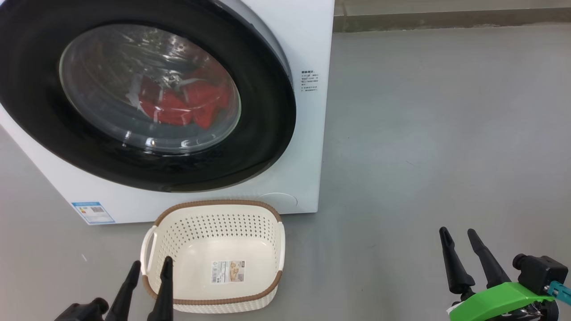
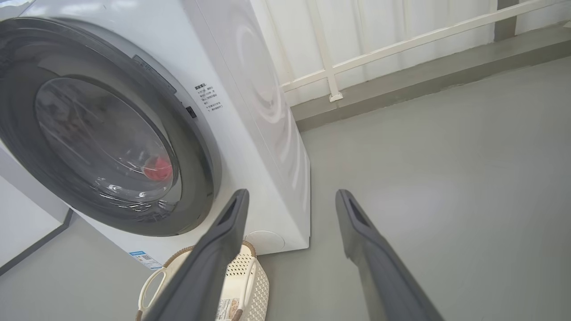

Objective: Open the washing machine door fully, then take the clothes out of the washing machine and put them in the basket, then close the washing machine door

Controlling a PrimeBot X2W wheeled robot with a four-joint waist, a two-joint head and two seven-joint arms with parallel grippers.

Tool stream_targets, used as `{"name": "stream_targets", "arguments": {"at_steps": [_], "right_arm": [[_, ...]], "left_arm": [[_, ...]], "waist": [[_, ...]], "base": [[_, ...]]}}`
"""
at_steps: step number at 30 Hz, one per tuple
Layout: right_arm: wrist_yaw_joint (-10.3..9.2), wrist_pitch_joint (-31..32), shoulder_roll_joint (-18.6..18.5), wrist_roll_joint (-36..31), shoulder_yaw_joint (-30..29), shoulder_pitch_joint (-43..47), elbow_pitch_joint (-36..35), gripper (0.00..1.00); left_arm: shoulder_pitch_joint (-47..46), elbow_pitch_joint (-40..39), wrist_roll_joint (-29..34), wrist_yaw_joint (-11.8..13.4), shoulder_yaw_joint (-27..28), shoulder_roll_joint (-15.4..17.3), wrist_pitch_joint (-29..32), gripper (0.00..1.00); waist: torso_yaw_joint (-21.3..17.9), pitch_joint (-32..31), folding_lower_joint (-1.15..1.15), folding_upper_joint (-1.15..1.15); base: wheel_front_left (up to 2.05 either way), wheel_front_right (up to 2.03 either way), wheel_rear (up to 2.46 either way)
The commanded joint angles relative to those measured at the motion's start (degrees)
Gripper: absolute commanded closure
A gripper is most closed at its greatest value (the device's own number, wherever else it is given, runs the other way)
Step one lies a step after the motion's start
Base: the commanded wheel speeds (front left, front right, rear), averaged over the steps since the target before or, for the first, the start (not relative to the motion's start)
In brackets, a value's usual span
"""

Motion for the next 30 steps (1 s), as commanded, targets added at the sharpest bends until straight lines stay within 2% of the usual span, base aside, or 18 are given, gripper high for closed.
{"name": "stream_targets", "arguments": {"at_steps": [1,30], "right_arm": [[0.33,-0.91,-1.17,-2.01,1.36,-0.39,-1.83,0.00],[0.44,-5.62,-0.28,-16.87,-1.69,2.72,-4.02,0.00]], "left_arm": [[-0.39,-1.88,2.23,0.26,1.26,1.05,-1.02,0.00],[-0.06,-2.44,19.89,-0.32,2.45,1.01,-5.92,0.00]], "waist": [[0.02,0.06,0.00,0.00],[0.46,0.41,0.00,0.00]], "base": [[0.00,0.00,0.00],[0.00,0.00,0.00]]}}
